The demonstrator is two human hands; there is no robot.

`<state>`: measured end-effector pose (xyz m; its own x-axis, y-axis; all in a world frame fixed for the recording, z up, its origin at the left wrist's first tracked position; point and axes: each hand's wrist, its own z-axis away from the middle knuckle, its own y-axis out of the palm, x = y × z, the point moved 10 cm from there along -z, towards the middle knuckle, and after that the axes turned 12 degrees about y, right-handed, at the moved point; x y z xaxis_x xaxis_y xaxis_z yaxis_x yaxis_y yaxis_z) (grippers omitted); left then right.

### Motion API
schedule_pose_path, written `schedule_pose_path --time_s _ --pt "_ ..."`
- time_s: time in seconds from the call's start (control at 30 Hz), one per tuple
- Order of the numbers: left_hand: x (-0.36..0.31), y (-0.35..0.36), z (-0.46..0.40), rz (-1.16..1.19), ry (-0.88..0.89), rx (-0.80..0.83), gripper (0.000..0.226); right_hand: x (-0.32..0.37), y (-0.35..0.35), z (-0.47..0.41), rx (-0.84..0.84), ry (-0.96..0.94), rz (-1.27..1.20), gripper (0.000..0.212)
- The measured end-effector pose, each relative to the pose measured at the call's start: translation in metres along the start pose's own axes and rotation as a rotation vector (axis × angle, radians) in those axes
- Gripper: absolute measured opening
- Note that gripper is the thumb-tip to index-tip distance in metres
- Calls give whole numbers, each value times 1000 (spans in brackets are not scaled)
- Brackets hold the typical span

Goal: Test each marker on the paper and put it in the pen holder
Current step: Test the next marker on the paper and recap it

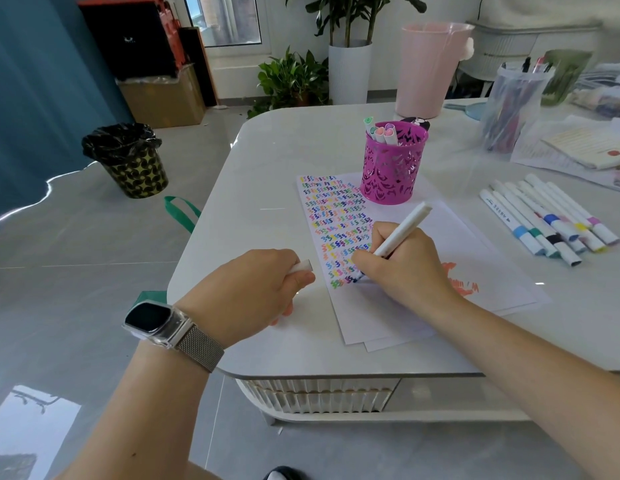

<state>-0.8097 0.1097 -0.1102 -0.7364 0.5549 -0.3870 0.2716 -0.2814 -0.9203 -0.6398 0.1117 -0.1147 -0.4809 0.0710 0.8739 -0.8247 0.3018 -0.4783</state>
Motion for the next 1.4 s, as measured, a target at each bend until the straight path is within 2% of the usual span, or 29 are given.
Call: schedule_pose_path --time_s 0.07,0.23,0.33,0.43,0.57,0.73,0.9,1.2,1.33,1.4 --pt "0 0 0 4 0 -1 33 -1 -2 0 -13 24 -58 34" --pt "0 -4 0 31 -14 -42 30 -3 -36 -6 -170 190 -500 33" --pt "1 -8 -1 66 -31 -89 27 13 -50 -6 -124 209 -647 27" --pt "-5 -14 -2 111 -16 -144 26 26 -61 -2 -68 216 -659 17" --pt "-21 -27 0 118 46 -261 22 28 -71 4 30 311 -770 29" --pt "-35 -36 3 39 99 -362 22 25 -67 33 116 352 -763 35" --pt "-49 -34 2 -6 146 -387 23 29 -50 52 223 279 -640 23" --pt "-53 -34 4 -3 166 -369 21 32 -43 46 205 266 -623 19" --pt "-59 -24 0 34 214 -288 8 25 -29 48 273 331 -579 21" --pt "-63 -19 0 57 237 -255 11 22 -25 47 285 360 -580 24"
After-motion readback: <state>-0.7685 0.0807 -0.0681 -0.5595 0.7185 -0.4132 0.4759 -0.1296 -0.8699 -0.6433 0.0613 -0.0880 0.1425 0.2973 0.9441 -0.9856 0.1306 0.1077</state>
